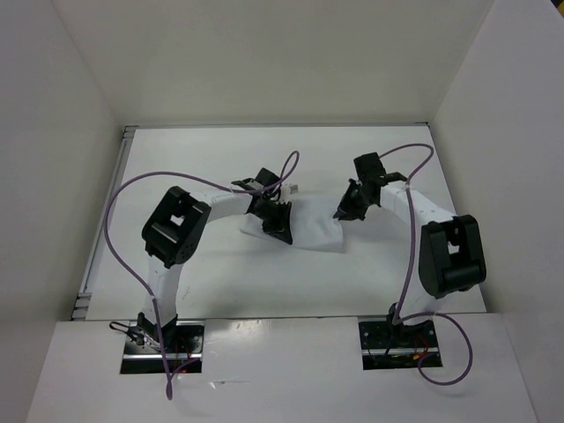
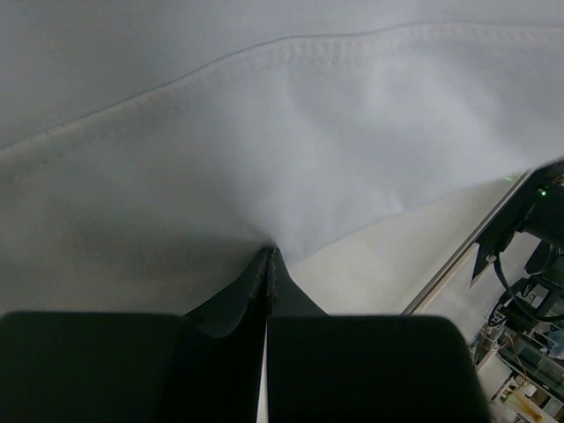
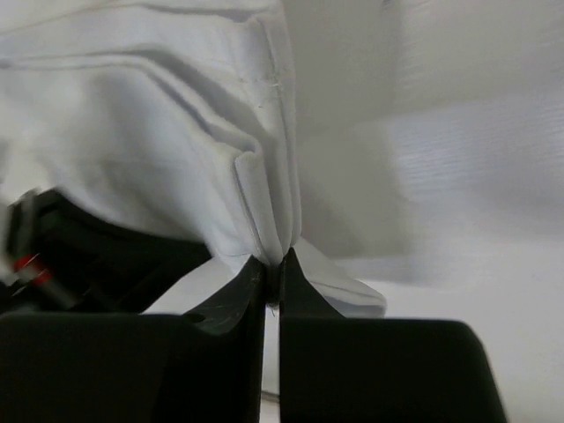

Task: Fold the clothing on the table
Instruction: Fold the skirt

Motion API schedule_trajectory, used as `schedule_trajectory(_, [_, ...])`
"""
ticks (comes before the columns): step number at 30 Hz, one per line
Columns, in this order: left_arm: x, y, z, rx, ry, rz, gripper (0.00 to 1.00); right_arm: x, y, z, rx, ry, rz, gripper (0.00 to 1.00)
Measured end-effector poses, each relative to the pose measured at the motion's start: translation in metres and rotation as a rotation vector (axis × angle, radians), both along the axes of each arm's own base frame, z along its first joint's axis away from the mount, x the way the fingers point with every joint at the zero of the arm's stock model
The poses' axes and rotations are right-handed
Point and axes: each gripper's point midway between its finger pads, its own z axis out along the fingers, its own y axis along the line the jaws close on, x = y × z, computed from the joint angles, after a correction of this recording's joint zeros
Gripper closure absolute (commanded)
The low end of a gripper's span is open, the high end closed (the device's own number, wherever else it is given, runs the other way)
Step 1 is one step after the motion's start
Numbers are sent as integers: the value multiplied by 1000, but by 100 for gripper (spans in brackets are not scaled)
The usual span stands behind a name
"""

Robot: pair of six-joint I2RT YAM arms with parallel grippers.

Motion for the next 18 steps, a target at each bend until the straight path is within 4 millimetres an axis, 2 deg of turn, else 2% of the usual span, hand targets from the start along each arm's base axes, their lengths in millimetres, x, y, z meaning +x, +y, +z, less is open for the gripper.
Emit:
schedule_trajectory(4, [-1, -6, -1, -15, 5, -12, 100, -3, 16, 43, 111, -85, 42, 100])
schedule_trajectory(7, [-4, -23, 1, -31, 0, -49, 100, -7, 31, 74, 214, -140, 77, 100])
schedule_trajectory(9, [-8, -40, 1, -44, -7, -86, 100, -10, 41, 87, 279, -152, 96, 100])
schedule_trajectory(12, [-15, -57, 4, -58, -18, -127, 100, -11, 49, 96, 339, -156, 111, 100])
schedule_trajectory(14, [-20, -59, 4, -53, -15, -138, 97, -11, 50, 96, 353, -149, 115, 100])
schedule_trajectory(16, [-16, -52, 6, -39, -12, -119, 95, -11, 50, 95, 360, -142, 116, 100])
schedule_trajectory(18, [-2, -38, 14, -24, -24, -73, 92, -10, 49, 94, 363, -136, 111, 100])
